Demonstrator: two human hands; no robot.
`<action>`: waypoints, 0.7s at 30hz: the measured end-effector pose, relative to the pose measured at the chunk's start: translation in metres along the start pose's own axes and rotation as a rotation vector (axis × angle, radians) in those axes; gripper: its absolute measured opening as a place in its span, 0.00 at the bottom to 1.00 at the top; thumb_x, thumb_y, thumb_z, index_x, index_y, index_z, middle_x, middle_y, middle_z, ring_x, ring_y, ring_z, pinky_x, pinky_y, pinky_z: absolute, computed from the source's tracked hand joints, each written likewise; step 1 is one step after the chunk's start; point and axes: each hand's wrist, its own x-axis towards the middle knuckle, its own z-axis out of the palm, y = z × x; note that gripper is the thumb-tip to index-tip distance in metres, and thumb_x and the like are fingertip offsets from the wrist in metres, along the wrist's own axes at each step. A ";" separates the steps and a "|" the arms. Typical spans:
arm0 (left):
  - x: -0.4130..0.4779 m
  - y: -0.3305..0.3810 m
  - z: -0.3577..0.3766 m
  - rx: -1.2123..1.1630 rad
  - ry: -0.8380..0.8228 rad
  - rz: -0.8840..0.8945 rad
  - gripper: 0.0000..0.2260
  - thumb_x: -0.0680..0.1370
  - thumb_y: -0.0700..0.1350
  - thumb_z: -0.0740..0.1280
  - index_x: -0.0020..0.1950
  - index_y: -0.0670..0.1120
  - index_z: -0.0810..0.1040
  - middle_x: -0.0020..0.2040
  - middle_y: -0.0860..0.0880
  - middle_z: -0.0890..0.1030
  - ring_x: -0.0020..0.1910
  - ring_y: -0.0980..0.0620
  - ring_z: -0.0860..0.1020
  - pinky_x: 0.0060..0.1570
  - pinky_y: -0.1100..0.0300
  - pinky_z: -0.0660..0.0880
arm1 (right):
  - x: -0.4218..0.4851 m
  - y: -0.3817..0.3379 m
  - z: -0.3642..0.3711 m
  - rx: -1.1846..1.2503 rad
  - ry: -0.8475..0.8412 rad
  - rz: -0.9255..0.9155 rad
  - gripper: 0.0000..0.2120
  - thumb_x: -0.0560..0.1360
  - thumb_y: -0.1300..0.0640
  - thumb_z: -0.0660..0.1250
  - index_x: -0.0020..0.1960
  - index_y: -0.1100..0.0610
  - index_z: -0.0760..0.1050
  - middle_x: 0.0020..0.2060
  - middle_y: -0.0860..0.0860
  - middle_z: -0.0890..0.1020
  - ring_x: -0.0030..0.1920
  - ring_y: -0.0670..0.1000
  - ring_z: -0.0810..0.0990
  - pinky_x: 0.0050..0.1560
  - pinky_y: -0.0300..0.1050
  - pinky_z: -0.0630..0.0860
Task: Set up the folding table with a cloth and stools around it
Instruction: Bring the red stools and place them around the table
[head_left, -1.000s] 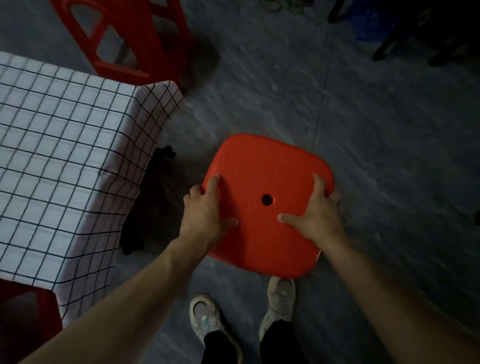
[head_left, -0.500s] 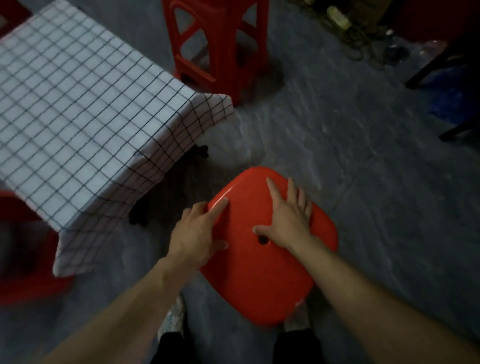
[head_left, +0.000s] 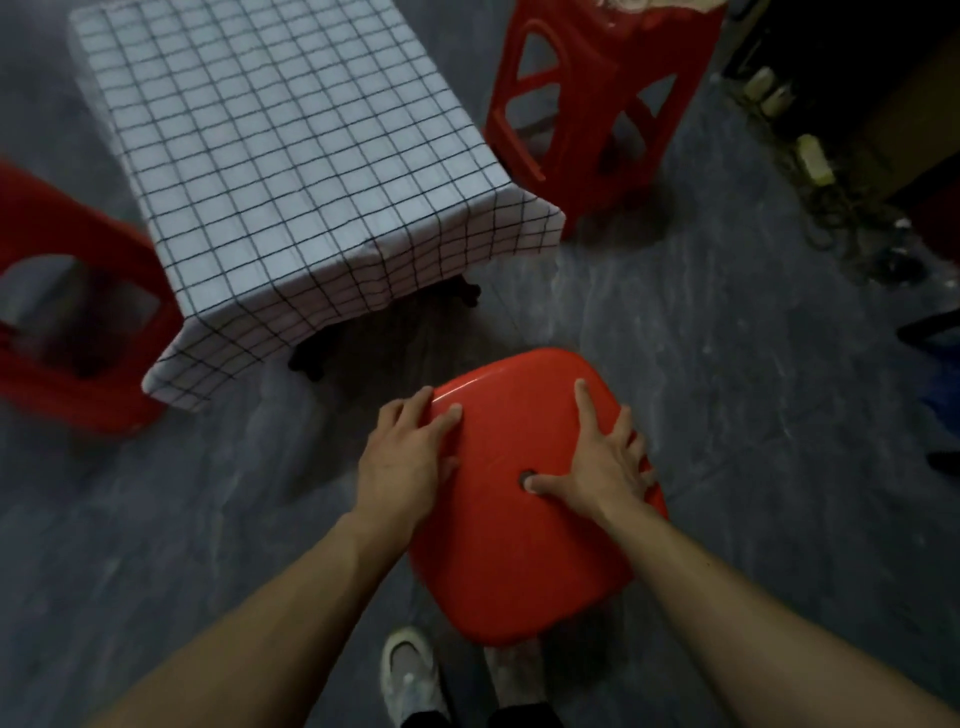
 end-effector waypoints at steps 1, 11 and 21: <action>-0.002 0.001 0.002 -0.006 0.014 -0.015 0.28 0.75 0.51 0.71 0.74 0.58 0.67 0.78 0.50 0.60 0.73 0.45 0.58 0.64 0.47 0.71 | 0.001 0.000 0.000 -0.005 -0.007 -0.001 0.66 0.57 0.32 0.78 0.73 0.32 0.29 0.78 0.58 0.41 0.76 0.65 0.51 0.69 0.73 0.57; -0.035 0.027 0.024 -0.060 0.200 -0.287 0.24 0.76 0.49 0.69 0.73 0.53 0.70 0.77 0.40 0.59 0.72 0.39 0.62 0.61 0.44 0.74 | 0.002 0.017 -0.003 -0.011 -0.006 -0.133 0.62 0.61 0.30 0.75 0.76 0.36 0.32 0.78 0.61 0.44 0.75 0.67 0.54 0.69 0.71 0.59; -0.086 0.087 0.048 -0.227 0.038 -0.734 0.42 0.72 0.59 0.71 0.79 0.60 0.48 0.77 0.40 0.55 0.73 0.39 0.61 0.71 0.48 0.63 | 0.027 0.065 -0.035 0.011 -0.176 -0.479 0.51 0.68 0.44 0.76 0.80 0.41 0.46 0.73 0.61 0.58 0.72 0.63 0.65 0.72 0.57 0.65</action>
